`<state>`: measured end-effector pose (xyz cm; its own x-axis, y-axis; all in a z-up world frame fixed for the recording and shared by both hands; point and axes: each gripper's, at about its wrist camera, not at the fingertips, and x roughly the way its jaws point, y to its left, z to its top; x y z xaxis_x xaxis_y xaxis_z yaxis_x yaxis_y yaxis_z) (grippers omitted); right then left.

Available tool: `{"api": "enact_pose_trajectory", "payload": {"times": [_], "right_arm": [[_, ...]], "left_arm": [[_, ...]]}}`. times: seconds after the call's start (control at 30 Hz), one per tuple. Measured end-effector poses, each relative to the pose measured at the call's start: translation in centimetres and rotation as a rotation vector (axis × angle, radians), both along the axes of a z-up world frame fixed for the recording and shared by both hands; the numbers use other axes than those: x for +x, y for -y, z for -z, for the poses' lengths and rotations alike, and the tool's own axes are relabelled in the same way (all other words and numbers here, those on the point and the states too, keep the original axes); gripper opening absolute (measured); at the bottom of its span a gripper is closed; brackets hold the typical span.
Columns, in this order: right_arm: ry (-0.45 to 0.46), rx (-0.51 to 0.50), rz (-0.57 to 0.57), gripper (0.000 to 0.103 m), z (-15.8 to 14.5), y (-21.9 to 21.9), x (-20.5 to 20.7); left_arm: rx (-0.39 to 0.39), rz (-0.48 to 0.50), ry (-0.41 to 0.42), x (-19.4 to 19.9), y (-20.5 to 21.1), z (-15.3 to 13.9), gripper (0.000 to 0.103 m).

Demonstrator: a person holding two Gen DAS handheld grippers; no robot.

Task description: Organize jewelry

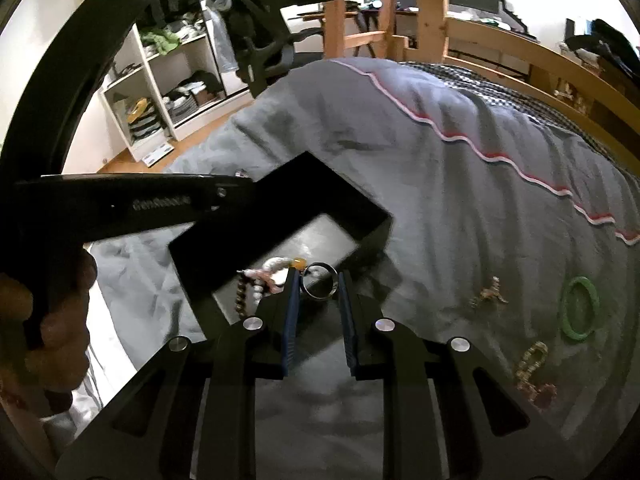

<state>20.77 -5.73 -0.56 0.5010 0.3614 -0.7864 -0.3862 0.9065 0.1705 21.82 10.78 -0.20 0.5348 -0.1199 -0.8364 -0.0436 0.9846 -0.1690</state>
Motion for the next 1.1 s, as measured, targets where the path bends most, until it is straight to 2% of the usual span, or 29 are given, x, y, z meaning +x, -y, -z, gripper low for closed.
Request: {"api": "enact_pose_trajectory", "payload": {"times": [0.33,0.63,0.67,0.7,0.73,0.77,0.8,0.83,0.9,0.93,1.03,1.1], "right_arm": [[-0.038,0.007,-0.036,0.02,1.5,-2.7,0.7],[-0.048,0.014,-0.057,0.024,2.0,-3.5,0.6],[-0.051,0.018,-0.057,0.026,2.1,-3.5,0.5],[-0.051,0.023,-0.057,0.034,2.1,-3.5,0.5],[-0.051,0.034,-0.056,0.051,2.1,-3.4,0.5],[-0.046,0.044,-0.05,0.061,2.0,-3.2,0.4],[-0.031,0.068,-0.041,0.077,1.7,-2.9,0.2],[-0.025,0.084,-0.033,0.086,1.5,-2.6,0.1],[-0.008,0.074,-0.006,0.096,1.1,-2.1,-0.1],[0.004,0.048,0.008,0.098,0.9,-1.8,-0.2],[0.037,-0.032,0.052,0.099,0.6,-0.8,-0.4],[0.042,-0.028,0.07,0.099,0.3,0.4,-0.6]], "left_arm": [[0.025,-0.003,-0.041,0.2,-1.8,0.6,0.02],[0.017,-0.018,-0.032,0.0,-2.5,0.1,0.02],[0.016,-0.019,-0.03,0.0,-2.5,0.1,0.02],[0.014,-0.02,-0.028,-0.1,-2.5,0.1,0.02],[0.012,-0.025,-0.026,-0.1,-2.6,0.0,0.021],[0.012,-0.029,-0.023,-0.1,-2.6,-0.1,0.024],[0.01,-0.034,-0.016,-0.2,-2.7,-0.2,0.032],[0.009,-0.041,-0.005,-0.2,-2.8,-0.3,0.04],[0.018,-0.066,0.032,-0.5,-2.9,-0.8,0.092],[0.033,-0.087,0.058,-0.7,-3.0,-1.2,0.098],[0.021,-0.079,0.091,-0.9,-2.7,-1.8,0.097],[0.001,-0.059,0.098,-0.9,-2.3,-1.8,0.097]]}}
